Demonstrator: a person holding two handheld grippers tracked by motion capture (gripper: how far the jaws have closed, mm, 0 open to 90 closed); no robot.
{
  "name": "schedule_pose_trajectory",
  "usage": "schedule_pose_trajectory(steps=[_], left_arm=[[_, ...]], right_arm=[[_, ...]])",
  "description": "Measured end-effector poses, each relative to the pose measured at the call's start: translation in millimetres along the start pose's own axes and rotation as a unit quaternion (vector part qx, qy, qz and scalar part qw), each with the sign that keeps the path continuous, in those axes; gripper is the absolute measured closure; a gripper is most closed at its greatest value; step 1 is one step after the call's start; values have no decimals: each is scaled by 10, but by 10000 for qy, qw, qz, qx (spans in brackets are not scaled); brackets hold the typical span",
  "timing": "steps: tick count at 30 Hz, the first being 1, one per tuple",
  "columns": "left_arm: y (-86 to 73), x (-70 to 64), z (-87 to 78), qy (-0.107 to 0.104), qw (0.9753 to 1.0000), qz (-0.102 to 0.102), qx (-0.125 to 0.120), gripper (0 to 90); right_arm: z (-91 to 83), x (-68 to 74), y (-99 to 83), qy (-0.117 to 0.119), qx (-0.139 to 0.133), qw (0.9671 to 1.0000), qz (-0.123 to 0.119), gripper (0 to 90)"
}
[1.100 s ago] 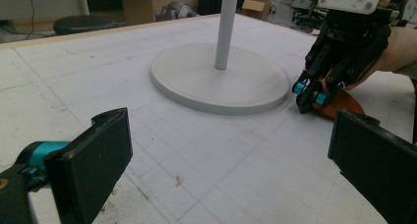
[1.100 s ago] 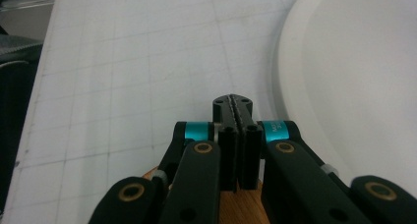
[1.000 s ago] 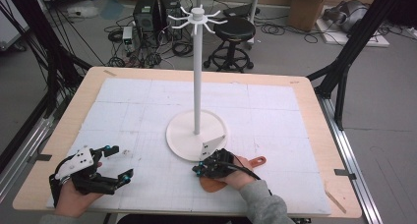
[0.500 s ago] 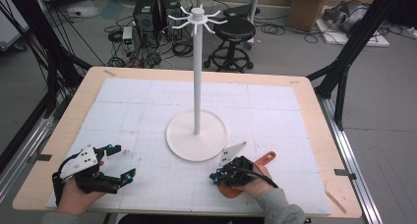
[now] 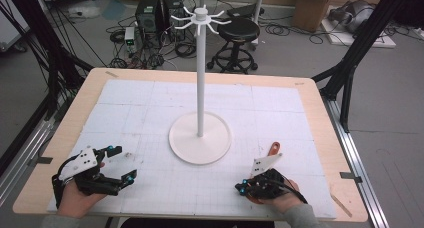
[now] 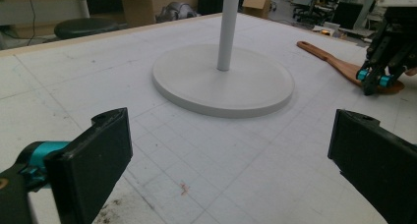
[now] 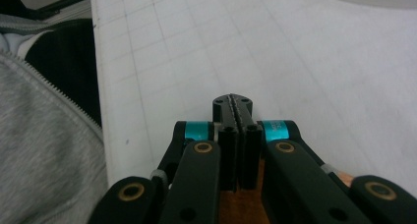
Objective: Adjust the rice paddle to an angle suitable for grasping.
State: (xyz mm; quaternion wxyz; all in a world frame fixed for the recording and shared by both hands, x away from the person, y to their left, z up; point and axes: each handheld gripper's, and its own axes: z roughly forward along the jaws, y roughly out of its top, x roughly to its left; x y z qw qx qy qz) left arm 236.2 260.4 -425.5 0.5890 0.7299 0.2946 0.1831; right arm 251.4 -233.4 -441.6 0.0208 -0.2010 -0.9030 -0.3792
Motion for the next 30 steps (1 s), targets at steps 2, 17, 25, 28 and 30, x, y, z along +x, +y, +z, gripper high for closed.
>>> schedule_pose_trajectory(steps=[2,17,25,28,30], left_arm=[[-3,-5,9,-24,10000,11,25,34],[-10,-28,56,-67,9999,57,111,34],[-14,-25,83,-65,9998,60,176,34],[-19,-26,96,-81,9997,54,201,34],[-21,-27,104,-90,9997,52,223,34]], right_arm=[[-41,2,-53,-4,-31,10000,47,891],[-607,-175,-296,-894,-757,9929,201,890],[-914,-354,-688,-1480,-994,9809,778,890],[-899,-432,-730,-1641,-961,9769,970,889],[-890,-454,-724,-1662,-955,9765,984,889]])
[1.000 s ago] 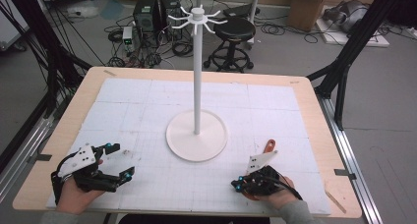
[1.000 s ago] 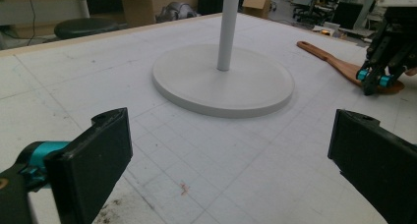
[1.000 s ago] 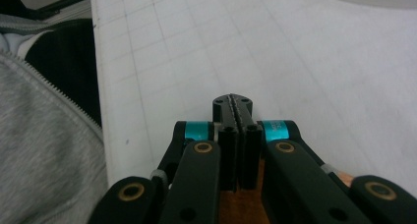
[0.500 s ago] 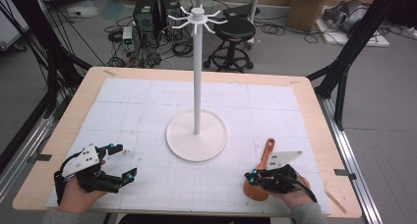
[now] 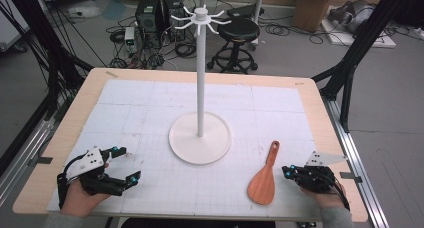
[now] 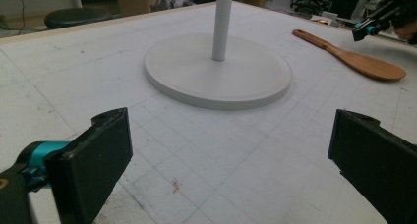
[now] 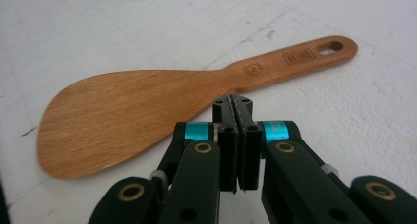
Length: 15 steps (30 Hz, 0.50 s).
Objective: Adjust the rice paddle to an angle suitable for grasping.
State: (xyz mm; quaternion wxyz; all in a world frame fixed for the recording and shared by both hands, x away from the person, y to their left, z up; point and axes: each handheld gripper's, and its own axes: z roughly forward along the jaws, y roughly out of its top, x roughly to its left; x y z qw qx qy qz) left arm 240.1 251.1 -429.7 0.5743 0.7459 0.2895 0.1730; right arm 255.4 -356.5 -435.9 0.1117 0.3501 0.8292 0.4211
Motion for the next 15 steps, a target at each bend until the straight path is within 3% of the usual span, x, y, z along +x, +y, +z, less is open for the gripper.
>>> schedule_pose_trajectory(steps=[5,15], left_arm=[[2,2,0,-12,10000,-6,-10,34],[-9,-13,-18,4,10000,5,14,34]], right_arm=[[127,-128,97,-308,-14,9994,134,889],[244,-299,119,-495,164,9984,238,889]])
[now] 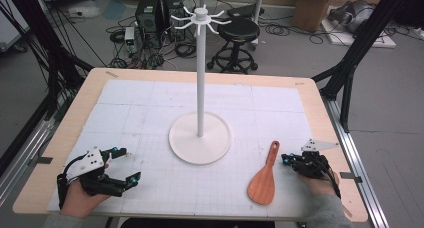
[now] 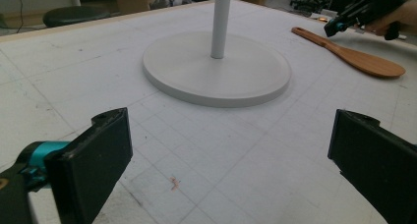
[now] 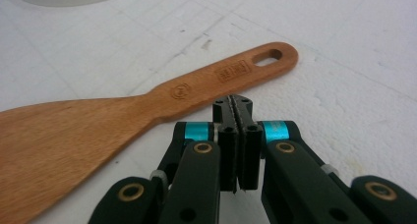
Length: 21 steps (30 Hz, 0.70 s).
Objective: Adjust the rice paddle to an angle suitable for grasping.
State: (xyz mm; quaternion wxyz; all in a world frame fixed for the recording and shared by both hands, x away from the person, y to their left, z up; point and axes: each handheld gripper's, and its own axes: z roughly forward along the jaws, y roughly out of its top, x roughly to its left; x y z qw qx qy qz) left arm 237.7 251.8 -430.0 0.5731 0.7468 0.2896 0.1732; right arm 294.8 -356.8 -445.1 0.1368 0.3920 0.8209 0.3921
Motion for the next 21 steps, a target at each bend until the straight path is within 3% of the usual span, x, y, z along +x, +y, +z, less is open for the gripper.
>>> schedule_pose_trajectory(steps=[9,21], left_arm=[[-16,9,-11,43,10000,-13,39,34],[-16,6,-7,45,10000,-5,35,34]], right_arm=[[130,-40,52,319,-26,9995,0,890],[262,96,168,515,74,9983,-271,890]])
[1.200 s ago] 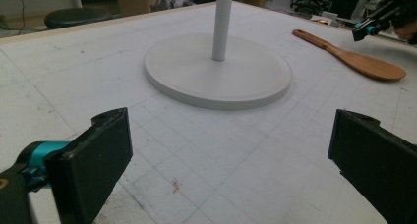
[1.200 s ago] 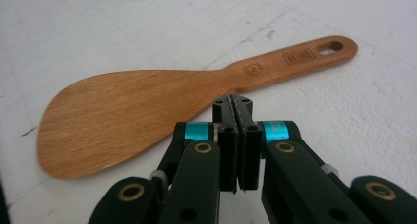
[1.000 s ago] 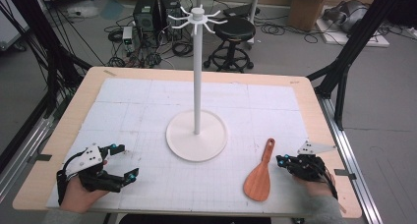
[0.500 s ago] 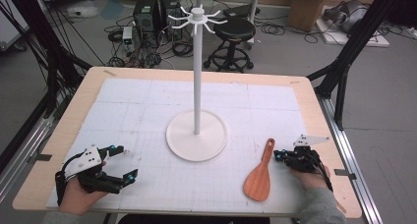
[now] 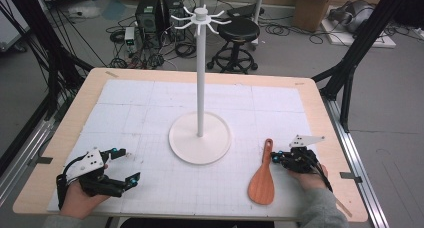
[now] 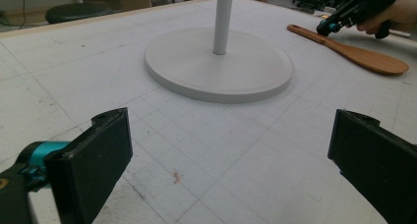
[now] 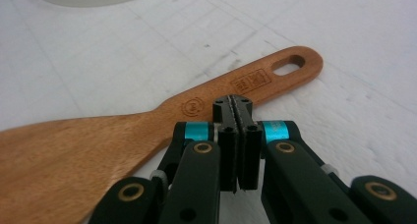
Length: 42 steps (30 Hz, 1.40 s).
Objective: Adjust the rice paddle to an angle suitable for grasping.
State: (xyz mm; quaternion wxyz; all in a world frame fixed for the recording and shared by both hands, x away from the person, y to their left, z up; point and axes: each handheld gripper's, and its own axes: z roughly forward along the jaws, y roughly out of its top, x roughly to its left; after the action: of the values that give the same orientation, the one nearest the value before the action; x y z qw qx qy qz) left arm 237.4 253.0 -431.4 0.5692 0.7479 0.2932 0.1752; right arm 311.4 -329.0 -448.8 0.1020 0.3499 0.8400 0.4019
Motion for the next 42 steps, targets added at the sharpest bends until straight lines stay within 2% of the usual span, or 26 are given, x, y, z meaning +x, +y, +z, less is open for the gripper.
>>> schedule_pose_trajectory(steps=[2,3,6,10,11,16,17,20,21,22,27,34,35,40,42], left_arm=[[0,-2,-1,1,10000,-2,3,34],[0,-2,-1,-2,10000,-6,2,34],[1,0,-4,-10,10000,0,7,34],[0,2,-3,-8,10000,4,22,34],[0,2,-3,-7,10000,5,21,34],[0,1,-5,-6,10000,12,24,34],[0,0,-6,-7,10000,4,24,34],[1,4,-12,-13,10000,-13,1,34],[2,8,-15,0,10000,-10,2,34],[2,12,-16,-1,10000,-8,9,34],[3,6,-10,-9,10000,5,17,34],[4,13,-3,-17,10000,-5,22,34],[4,15,0,-10,10000,3,29,34],[7,10,12,-23,10000,-10,31,34],[8,18,12,-12,10000,17,33,34]], right_arm=[[21,20,28,5,34,10000,-79,890],[56,53,51,97,53,9999,-117,890],[77,86,84,77,148,9996,-231,890],[88,97,92,144,109,9995,-240,890],[103,112,98,255,103,9993,-245,890],[127,177,153,195,213,9984,-490,890],[113,184,172,153,164,9983,-545,891],[29,214,225,328,-330,9981,-398,891],[19,249,250,468,-441,9970,-436,890],[35,286,268,543,-431,9961,-542,890],[207,493,328,765,82,9922,-977,890],[309,724,305,1046,335,9861,-1249,890],[325,750,288,1071,446,9845,-1313,890],[298,771,250,1062,504,9857,-1204,892],[264,786,224,1088,559,9850,-1219,893]])
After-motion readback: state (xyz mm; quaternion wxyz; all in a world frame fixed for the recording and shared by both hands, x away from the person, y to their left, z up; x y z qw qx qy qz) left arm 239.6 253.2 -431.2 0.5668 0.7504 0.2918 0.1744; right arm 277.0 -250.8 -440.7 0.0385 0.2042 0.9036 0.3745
